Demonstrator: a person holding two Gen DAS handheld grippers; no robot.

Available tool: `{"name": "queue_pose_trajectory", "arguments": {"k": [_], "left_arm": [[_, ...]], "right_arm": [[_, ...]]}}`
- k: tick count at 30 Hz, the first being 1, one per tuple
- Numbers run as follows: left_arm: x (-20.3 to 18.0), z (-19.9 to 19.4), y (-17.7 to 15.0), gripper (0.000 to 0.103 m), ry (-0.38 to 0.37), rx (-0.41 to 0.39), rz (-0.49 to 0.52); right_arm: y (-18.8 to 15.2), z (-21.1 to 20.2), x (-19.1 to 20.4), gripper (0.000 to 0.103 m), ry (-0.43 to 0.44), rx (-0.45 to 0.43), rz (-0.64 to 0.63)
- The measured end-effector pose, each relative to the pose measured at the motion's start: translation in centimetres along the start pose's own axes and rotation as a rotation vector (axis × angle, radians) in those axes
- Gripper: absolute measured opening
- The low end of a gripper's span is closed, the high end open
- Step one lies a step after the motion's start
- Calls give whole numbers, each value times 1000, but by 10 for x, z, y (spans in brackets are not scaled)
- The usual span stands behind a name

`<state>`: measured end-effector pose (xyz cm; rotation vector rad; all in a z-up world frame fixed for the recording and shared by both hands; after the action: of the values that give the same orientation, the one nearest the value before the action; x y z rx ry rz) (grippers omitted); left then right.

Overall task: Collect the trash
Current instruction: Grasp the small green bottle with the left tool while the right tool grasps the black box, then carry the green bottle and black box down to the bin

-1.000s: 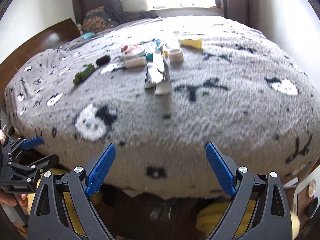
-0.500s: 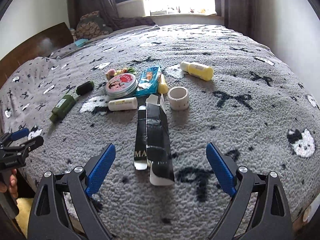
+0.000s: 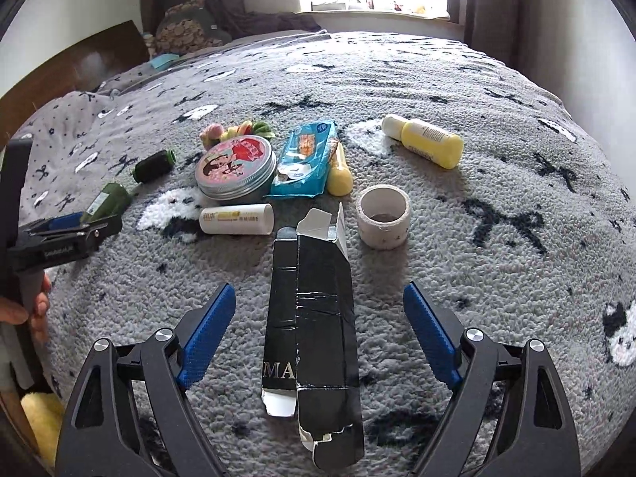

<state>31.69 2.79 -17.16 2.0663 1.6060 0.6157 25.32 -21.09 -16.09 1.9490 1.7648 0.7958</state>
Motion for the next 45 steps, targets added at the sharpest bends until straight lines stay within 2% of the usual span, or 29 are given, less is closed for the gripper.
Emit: {"name": "queue_pose_trajectory", "arguments": {"k": [4, 6, 10, 12, 17, 22, 34, 41, 45], "left_arm": [[0, 8, 5, 79, -3, 0, 2], [0, 10, 7, 71, -5, -3, 1], [-1, 8, 9, 53, -7, -10, 11], [-2, 5, 8, 40, -6, -10, 10], [-4, -6, 0, 39, -6, -8, 2], [-19, -34, -18, 39, -36, -31, 15], [-75, -127, -60, 39, -94, -155, 82], [-102, -168, -89, 39, -130, -207, 99], [-117, -184, -108, 39, -121, -228, 125]], "right_arm": [[-5, 12, 1, 86, -41, 18, -24], [-6, 13, 2, 78, -56, 10, -41], [-2, 11, -4, 50, -66, 2, -36], [-1, 6, -7, 48, -57, -3, -25], [-5, -6, -12, 46, -41, -16, -10], [-16, -29, -11, 46, -34, -45, -14], [-46, -100, -13, 46, -1, -120, -4], [-73, -137, -15, 46, 5, -147, -10], [-90, -154, -16, 46, 16, -159, -4]]}}
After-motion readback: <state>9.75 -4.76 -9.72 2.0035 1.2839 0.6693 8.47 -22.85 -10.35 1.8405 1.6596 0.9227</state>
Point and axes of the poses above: each gripper's, at about its wrist camera, not at the fingertips, and z roughly the way its jaws point, x to its left, y to its top, the point moved 2 cm from there along z, roughly the way its jaws point, and after that the axes turned 8 degrees about z, right-handed, at the moved point
